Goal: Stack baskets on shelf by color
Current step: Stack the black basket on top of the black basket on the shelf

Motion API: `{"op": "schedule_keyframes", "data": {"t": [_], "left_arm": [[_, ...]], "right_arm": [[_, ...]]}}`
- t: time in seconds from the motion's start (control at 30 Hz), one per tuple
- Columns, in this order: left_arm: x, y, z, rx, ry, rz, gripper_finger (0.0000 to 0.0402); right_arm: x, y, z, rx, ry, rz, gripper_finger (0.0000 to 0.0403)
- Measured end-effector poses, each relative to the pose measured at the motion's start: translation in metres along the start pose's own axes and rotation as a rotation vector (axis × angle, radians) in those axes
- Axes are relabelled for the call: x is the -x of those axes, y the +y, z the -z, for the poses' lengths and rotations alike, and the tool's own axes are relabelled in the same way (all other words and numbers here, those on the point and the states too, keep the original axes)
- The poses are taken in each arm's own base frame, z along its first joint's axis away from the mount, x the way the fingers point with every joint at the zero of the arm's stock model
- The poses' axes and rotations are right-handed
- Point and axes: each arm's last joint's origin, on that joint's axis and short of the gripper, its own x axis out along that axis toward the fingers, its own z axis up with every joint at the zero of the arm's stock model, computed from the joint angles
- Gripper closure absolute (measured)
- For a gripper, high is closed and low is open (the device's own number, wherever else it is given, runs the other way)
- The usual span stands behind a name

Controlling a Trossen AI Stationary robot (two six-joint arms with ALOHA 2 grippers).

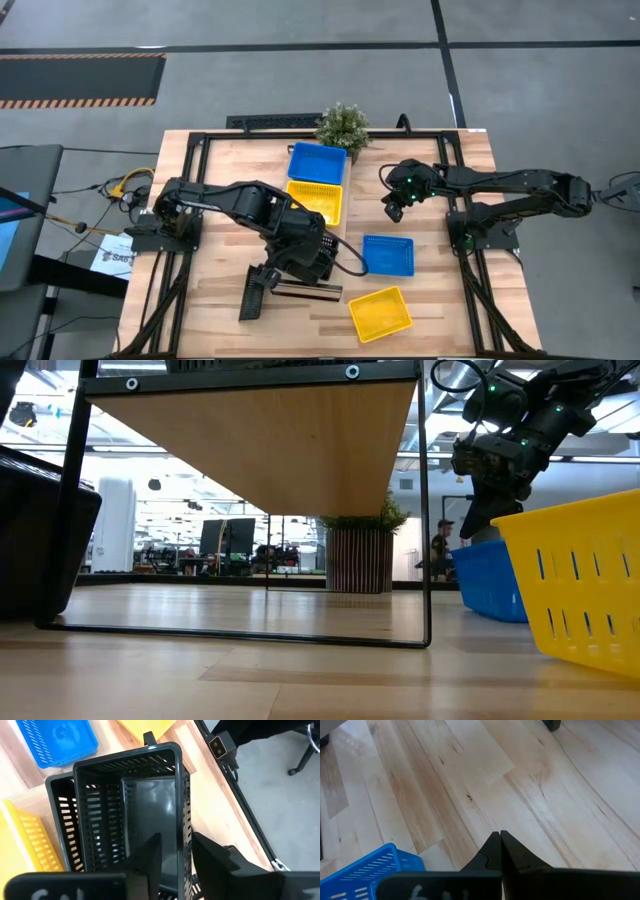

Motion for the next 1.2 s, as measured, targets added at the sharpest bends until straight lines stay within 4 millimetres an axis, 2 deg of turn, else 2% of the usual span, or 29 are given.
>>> {"op": "schedule_keyframes", "data": {"t": [0.2, 0.33, 0.43, 0.67, 0.77, 0.87, 1.07, 1.2], "left_arm": [[0.000, 0.001, 0.000, -0.001, 0.001, 0.004, 0.0343], [-0.003, 0.003, 0.001, 0.009, 0.011, -0.007, 0.0349], [-0.006, 0.004, 0.002, 0.014, 0.023, -0.001, 0.0333], [-0.011, 0.006, 0.003, 0.015, 0.042, 0.012, 0.0264], [-0.011, 0.006, 0.003, 0.013, 0.042, 0.009, 0.0259], [-0.011, 0.006, 0.003, 0.004, 0.043, 0.006, 0.0286], [-0.011, 0.006, 0.003, 0.002, 0.039, 0.024, 0.0383], [-0.011, 0.005, 0.003, 0.028, 0.034, 0.046, 0.0392]], "right_arm": [[0.000, 0.000, 0.000, 0.000, 0.000, 0.000, 0.0396], [0.000, 0.000, 0.000, 0.000, 0.000, 0.000, 0.0396], [0.000, 0.000, 0.000, -0.001, 0.000, 0.000, 0.0396], [0.000, 0.000, 0.000, -0.001, 0.000, 0.000, 0.0396], [0.000, 0.000, 0.000, -0.001, 0.000, 0.000, 0.0396], [0.000, 0.000, 0.000, -0.001, 0.000, 0.000, 0.0396], [0.000, 0.000, 0.000, -0.001, 0.000, 0.000, 0.0396], [0.000, 0.000, 0.000, -0.001, 0.000, 0.000, 0.0396]]}}
